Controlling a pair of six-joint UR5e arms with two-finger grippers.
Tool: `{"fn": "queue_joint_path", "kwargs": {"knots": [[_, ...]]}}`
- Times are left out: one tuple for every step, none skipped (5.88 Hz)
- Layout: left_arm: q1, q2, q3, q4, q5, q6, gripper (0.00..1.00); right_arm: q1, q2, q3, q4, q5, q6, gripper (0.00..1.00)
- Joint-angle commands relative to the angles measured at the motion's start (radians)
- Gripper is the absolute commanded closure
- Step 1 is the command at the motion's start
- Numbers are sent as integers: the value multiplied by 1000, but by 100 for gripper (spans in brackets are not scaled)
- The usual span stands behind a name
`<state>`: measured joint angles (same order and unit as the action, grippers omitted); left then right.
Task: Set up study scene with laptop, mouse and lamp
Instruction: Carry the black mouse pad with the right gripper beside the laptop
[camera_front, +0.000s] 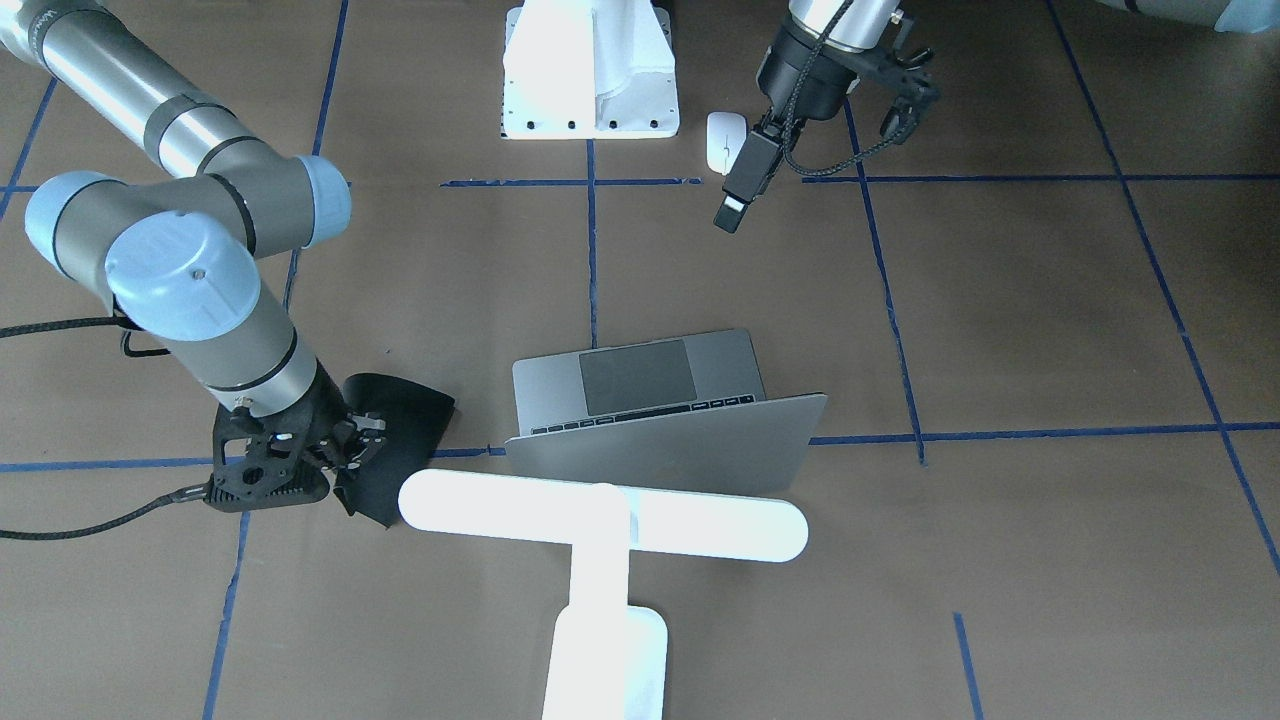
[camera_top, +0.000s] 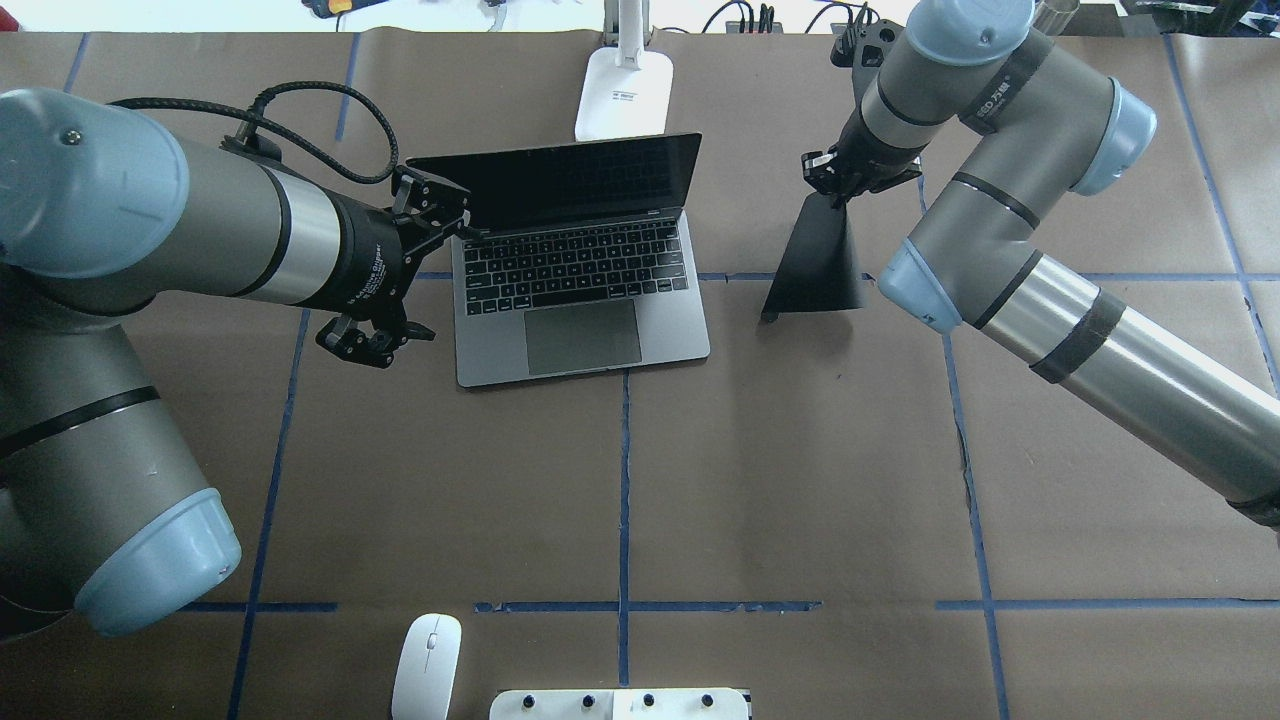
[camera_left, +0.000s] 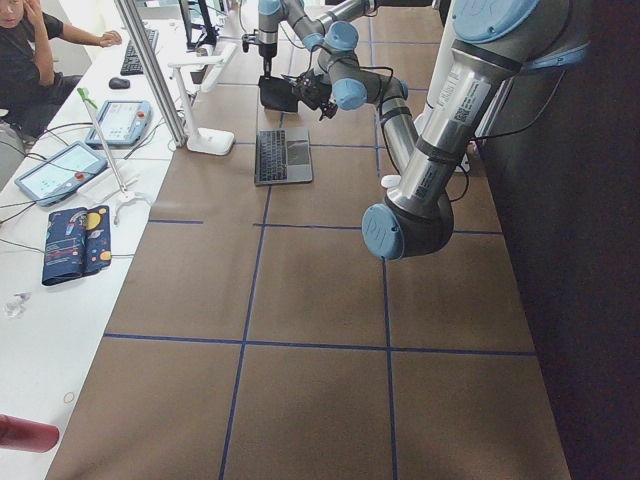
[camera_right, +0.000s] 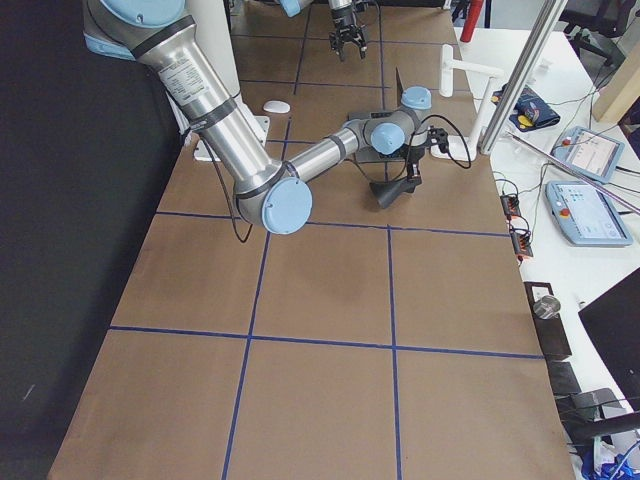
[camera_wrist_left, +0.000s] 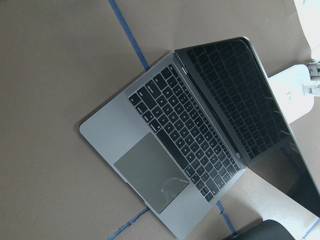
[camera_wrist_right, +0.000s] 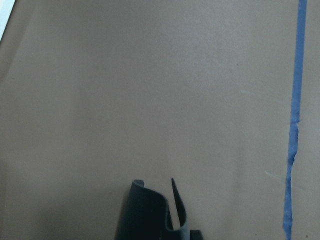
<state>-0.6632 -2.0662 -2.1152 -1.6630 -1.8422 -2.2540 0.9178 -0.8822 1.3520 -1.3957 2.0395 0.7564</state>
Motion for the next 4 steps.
{"fn": "queue_joint_path", "kwargs": {"knots": [[-1, 6, 0, 2, 0, 1, 0, 30, 30, -2, -45, 60, 3, 0], [2, 8, 1, 27, 0, 1, 0, 48, 2, 54, -75, 106, 1, 0], [16, 5, -2, 92, 0, 2, 0, 58, -76, 141, -92, 107, 1, 0], [67, 14, -9, 165, 1, 64, 0, 81, -159, 242, -106, 107, 1, 0]]}}
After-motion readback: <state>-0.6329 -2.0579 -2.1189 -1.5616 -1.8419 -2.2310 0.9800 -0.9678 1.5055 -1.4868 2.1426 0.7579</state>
